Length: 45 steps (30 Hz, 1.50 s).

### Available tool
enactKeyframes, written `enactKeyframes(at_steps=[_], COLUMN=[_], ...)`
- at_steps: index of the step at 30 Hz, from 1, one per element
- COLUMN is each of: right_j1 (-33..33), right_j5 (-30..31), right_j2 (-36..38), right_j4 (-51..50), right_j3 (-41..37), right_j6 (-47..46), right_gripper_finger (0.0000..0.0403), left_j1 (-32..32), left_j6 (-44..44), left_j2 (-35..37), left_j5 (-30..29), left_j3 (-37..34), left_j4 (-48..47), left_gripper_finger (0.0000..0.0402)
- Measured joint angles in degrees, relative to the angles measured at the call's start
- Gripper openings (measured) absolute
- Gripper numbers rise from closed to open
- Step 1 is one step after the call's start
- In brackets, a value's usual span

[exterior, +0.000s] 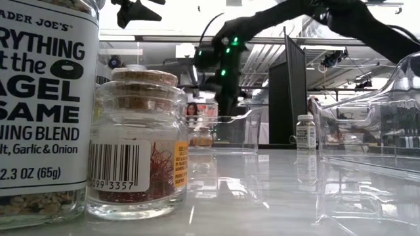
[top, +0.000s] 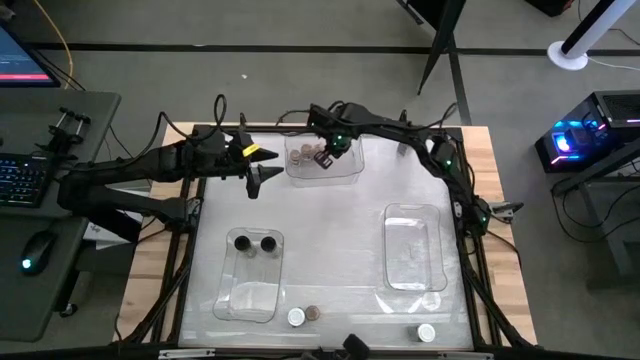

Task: Sort spices by type
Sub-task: Adjust the brown seasoning bottle in the middle transparent bin

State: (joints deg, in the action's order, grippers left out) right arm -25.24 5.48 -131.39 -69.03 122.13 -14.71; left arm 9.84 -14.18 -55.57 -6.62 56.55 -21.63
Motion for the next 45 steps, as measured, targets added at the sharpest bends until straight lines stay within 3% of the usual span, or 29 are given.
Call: enactKeyframes(at_steps=[2,6,8,15,23,31,45], right_j1=[0.47,1.37,2.19,4.79,5.02,5.15,5.12], right_j5=[-0.82,-11.63,-13.73,-11.64,-5.70,-3.05,2.32], right_j2=[2.17,4.78,4.55,-0.03,-4.38,-5.50,-5.62], right_j4=[0.08,3.60,5.96,22.99,27.45,30.06,34.44], right_j3=[0.02,0.17,0.05,-2.32,-2.40,-2.40,-2.40], right_j6=[1.73,3.18,2.38,-9.74,-21.34,-24.47,-26.01], right_gripper_finger=[0.0002,0.0002,0.0002,0.0002,0.0001,0.0001,0.0000], left_j1=[0.02,0.03,0.03,0.03,-0.08,-0.10,-0.10], left_j6=[0.94,2.38,2.39,1.26,-1.25,-0.68,-0.63], left_j2=[0.00,0.00,0.00,0.00,-0.02,-0.02,-0.02], left_j5=[-0.02,-0.02,-0.03,-0.03,-0.02,0.06,0.03], left_j3=[0.00,0.00,0.00,0.00,0.00,0.00,0.00], left_j4=[0.00,0.02,0.29,1.02,5.73,10.95,10.92], left_gripper_finger=[0.0218,0.0218,0.0218,0.0218,0.0218,0.0218,0.0218])
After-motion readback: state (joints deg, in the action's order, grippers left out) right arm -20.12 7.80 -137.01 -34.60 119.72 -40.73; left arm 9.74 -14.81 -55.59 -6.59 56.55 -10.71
